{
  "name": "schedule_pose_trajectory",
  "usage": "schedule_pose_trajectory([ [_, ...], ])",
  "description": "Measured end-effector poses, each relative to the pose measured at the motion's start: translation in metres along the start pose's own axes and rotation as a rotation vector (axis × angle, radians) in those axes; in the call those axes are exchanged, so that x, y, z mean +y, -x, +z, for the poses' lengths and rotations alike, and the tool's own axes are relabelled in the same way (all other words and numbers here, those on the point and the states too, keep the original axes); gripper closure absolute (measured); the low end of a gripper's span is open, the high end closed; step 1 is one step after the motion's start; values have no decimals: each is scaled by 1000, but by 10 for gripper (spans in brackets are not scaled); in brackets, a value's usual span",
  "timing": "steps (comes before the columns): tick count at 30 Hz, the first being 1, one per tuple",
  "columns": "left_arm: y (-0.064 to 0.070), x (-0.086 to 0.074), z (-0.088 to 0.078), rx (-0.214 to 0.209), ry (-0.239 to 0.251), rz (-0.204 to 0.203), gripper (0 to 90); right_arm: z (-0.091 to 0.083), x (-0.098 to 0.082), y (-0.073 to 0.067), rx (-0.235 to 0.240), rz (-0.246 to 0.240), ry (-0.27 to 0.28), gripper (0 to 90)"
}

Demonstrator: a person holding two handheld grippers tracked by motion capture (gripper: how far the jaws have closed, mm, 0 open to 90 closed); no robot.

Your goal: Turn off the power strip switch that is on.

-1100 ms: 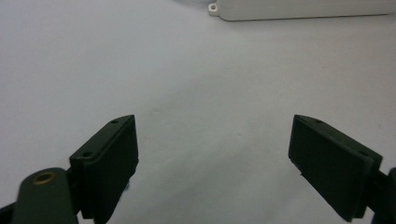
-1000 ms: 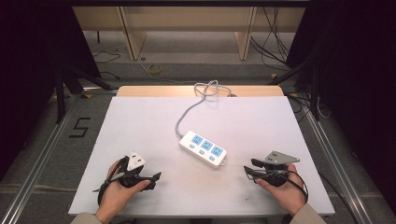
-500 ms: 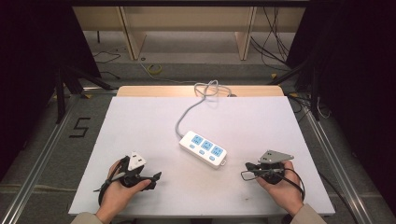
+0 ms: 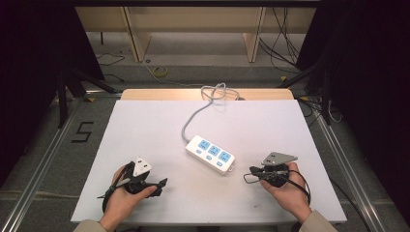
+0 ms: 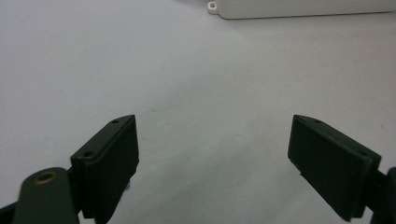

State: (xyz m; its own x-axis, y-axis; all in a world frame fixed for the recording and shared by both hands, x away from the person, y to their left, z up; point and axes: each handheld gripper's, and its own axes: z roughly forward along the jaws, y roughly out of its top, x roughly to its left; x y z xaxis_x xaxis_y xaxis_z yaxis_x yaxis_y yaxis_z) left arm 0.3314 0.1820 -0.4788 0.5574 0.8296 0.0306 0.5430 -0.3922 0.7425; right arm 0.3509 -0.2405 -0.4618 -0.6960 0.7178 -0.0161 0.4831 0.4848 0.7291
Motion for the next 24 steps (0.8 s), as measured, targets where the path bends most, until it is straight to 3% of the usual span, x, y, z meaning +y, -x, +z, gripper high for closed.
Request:
schedule_pose_trajectory([
  [24, 2, 1, 1, -5, -4, 10, 161, 17, 30, 0, 27, -13, -18, 900],
])
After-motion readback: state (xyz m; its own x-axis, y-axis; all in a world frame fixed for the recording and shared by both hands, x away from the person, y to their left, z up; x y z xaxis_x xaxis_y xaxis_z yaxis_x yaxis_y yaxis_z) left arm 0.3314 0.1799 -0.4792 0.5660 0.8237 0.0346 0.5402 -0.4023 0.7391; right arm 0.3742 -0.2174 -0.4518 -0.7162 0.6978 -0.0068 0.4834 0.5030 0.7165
